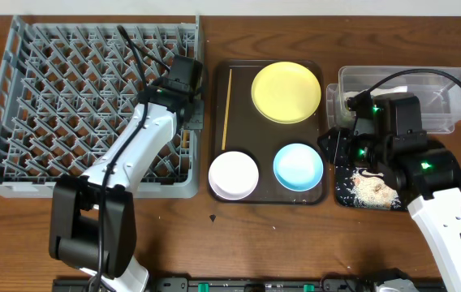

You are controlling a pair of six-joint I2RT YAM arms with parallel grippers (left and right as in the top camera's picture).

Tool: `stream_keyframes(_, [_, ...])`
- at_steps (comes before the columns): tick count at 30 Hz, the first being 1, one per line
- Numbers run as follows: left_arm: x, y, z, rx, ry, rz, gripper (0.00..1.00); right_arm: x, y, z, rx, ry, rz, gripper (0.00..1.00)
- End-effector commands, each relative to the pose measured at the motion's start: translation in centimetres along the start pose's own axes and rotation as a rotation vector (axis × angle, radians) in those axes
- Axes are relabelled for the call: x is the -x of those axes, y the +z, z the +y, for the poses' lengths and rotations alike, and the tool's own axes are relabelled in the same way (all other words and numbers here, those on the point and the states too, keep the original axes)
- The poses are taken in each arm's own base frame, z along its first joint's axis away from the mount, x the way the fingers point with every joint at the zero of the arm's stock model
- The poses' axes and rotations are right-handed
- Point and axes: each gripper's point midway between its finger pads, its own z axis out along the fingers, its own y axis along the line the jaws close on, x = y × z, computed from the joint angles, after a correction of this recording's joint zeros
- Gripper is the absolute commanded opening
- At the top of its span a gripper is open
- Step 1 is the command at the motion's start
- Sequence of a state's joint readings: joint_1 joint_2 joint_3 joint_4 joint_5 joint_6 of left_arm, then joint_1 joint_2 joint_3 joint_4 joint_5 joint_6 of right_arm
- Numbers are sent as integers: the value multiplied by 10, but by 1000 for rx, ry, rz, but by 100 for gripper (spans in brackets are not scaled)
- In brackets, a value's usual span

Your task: Sort waste into correct bins and load items into the dishwasher

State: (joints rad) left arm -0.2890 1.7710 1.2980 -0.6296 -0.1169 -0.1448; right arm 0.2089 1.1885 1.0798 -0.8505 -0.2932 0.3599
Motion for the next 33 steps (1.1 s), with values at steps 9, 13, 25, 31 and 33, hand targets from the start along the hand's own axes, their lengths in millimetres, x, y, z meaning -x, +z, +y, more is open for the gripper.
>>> stream_keyframes(9, [14,-61,-43,-202,46,-108,28,0,0,4,15,3,4,39])
stream_keyframes(13, [8,-40,-74,-225,132,-98,27,0,0,4,15,3,5,40])
stream_keyframes(25, [4,60,-111,-229,191,-70,32,0,0,5,15,4,5,40])
stream_keyframes(31, [-8,88,-113,-220,196,-30,33,0,0,5,15,3,5,40])
stream_keyframes(33, [-12,93,-113,-216,194,-15,33,0,0,5,15,3,5,39])
